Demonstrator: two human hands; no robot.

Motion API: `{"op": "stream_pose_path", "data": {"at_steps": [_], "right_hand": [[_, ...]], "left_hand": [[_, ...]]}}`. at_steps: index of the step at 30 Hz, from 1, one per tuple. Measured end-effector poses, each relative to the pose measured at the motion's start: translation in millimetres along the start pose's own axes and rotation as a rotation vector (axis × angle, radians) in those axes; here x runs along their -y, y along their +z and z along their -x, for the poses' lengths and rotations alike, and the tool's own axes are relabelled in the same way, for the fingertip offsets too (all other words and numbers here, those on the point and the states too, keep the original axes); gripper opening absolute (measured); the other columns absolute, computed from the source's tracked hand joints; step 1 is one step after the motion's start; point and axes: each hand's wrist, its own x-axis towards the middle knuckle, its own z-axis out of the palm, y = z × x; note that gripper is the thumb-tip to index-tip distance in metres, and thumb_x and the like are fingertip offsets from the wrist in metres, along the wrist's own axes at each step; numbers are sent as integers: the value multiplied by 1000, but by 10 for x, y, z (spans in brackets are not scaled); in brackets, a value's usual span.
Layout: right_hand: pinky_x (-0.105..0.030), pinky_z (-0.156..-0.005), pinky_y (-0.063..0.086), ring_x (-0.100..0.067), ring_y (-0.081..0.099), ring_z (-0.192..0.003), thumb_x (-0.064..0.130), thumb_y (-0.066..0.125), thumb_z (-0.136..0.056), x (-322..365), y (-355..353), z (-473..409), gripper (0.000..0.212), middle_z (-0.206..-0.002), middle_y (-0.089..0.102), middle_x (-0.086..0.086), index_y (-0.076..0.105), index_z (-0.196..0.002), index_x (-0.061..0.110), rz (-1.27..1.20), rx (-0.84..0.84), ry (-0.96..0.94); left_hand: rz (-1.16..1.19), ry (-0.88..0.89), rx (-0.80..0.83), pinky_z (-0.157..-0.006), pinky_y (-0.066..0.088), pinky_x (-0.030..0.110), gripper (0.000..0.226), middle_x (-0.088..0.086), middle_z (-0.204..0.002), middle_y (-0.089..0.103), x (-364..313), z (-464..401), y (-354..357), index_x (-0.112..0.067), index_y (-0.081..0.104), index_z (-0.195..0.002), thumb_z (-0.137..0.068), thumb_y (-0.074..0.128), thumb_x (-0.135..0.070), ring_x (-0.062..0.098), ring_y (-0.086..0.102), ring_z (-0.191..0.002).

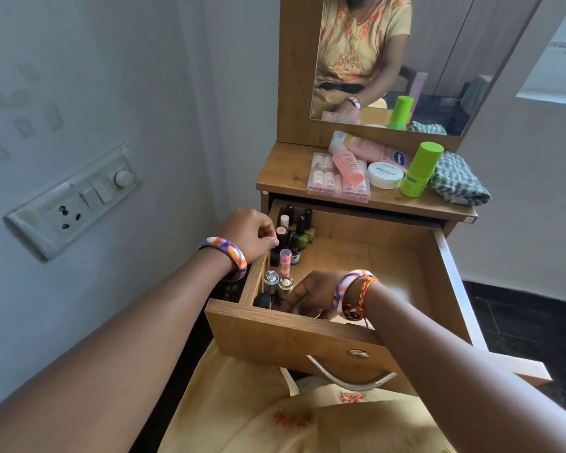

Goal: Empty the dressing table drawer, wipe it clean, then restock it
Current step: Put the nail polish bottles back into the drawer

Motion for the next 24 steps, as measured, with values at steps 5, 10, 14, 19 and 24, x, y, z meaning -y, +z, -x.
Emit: {"op": "stream_pose_path", "data": {"at_steps": [5, 10, 14, 19, 24], "right_hand": [[-13, -46, 51, -10, 57, -62, 0, 64, -82, -95, -87, -57, 40, -108, 67, -16, 58, -122, 1, -158, -122, 109], [-25, -59, 58, -22, 64, -75, -14, 61, -78, -26, 12, -162, 52, -100, 61, -13, 55, -125, 9, -428, -86, 76], [-27, -59, 59, -23, 63, -78, -15, 60, -78, 29, 27, -214, 59, -104, 58, -7, 56, -128, 17, -366, -96, 14], [-20, -50, 56, -25, 64, -78, -14, 59, -80, 34, 57, -224, 59, -114, 58, -13, 53, -131, 15, -308, -92, -14], [-16, -46, 55, -24, 64, -76, -12, 58, -81, 33, 50, -251, 58, -123, 58, -18, 52, -131, 17, -267, -91, -24]], "left_hand": [[45, -64, -98, -67, 41, 22, 13, 9, -94, 70, 37, -26, 45, -7, 70, -91, -88, 61, -16, 14, 56, -77], [64, -87, -100, -54, 37, 12, 12, 8, -93, 70, 76, -39, 101, -7, 70, -90, -87, 62, -15, 13, 55, -76], [68, -89, -95, -54, 33, 8, 12, 8, -94, 70, 120, -43, 98, -7, 70, -89, -88, 60, -14, 12, 55, -77], [70, -88, -91, -55, 35, 11, 13, 9, -96, 70, 146, -55, 92, -5, 70, -91, -89, 60, -13, 11, 54, -77], [55, -82, -83, -68, 40, 21, 15, 10, -97, 71, 147, -40, 102, -5, 71, -92, -88, 60, -13, 12, 54, -77]]}}
